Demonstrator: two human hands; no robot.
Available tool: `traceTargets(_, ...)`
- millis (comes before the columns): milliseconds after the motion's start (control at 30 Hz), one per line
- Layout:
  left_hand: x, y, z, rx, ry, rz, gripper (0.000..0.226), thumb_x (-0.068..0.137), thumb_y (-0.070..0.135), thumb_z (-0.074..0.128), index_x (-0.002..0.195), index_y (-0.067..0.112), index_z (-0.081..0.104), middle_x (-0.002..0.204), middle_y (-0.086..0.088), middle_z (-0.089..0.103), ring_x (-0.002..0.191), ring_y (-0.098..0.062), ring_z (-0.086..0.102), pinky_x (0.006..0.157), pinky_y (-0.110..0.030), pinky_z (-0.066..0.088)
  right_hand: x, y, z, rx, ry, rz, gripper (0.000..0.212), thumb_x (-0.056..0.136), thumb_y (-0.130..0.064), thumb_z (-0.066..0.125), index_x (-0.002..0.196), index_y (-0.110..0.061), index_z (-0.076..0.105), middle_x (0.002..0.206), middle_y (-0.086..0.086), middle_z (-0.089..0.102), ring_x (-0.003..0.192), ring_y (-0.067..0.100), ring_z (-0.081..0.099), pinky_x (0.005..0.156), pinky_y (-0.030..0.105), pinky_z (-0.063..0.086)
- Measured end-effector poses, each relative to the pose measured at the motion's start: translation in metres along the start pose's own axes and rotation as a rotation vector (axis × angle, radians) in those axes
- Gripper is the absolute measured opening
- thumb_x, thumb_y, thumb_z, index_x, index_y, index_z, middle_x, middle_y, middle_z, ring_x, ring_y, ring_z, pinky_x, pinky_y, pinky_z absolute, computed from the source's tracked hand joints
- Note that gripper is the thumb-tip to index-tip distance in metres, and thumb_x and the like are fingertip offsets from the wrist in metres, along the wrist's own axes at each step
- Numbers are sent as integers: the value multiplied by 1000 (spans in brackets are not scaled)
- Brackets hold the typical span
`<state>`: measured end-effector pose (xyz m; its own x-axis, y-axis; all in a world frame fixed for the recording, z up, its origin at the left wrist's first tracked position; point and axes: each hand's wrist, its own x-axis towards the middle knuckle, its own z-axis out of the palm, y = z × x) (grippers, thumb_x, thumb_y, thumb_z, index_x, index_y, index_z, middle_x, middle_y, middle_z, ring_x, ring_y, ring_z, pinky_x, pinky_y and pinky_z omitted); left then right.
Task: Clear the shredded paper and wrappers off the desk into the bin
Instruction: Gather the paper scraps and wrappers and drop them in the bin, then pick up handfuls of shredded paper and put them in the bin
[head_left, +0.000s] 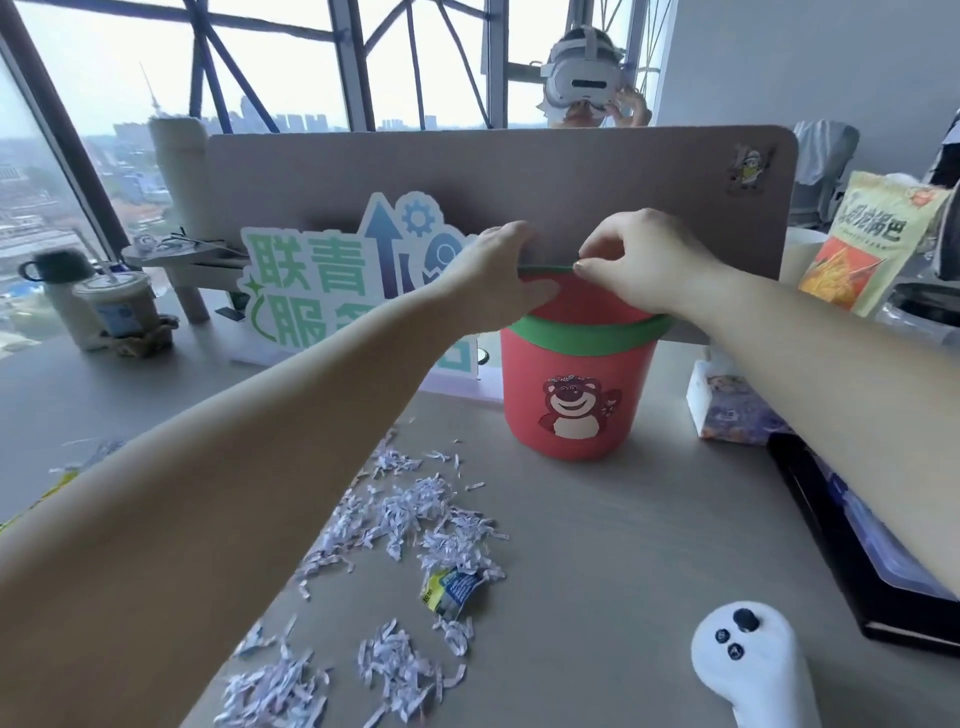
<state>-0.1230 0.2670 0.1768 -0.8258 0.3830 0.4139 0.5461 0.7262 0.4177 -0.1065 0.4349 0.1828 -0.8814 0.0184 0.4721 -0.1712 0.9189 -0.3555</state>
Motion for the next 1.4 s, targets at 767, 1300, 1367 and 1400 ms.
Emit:
traceTargets(767,-232,-153,2,151,-276,-267,93,70,79,42,146,30,19,158,4,12,144,-23,17,118,-41,18,-169,-65,135,184,-598,-107,98,69,-65,61,146,-29,12,156,-5,15,143,17,12,115,32,12)
traceTargets(1300,-239,-177,14,303,-425,-284,104,61,87,24,148,35,-2,158,7,-12,146,-14,-8,117,-32,-3,-154,-64,178,92,-624,-161,136,37,-97,36,147,-29,-6,159,-5,-1,146,14,4,117,31,6)
traceTargets(1367,-233,-180,18,314,-407,-283,104,61,87,20,148,33,-2,158,6,-10,146,-14,-6,118,-34,-3,-148,-68,185,87,-605,-154,134,39,-95,36,148,-28,-4,159,-4,1,146,15,5,117,31,7)
traceTargets(1400,-229,-182,20,317,-396,-283,104,62,88,19,148,32,-3,158,6,-9,146,-14,-5,119,-34,-2,-145,-69,188,87,-591,-146,133,40,-95,37,148,-27,-2,159,-3,3,146,16,7,118,32,8)
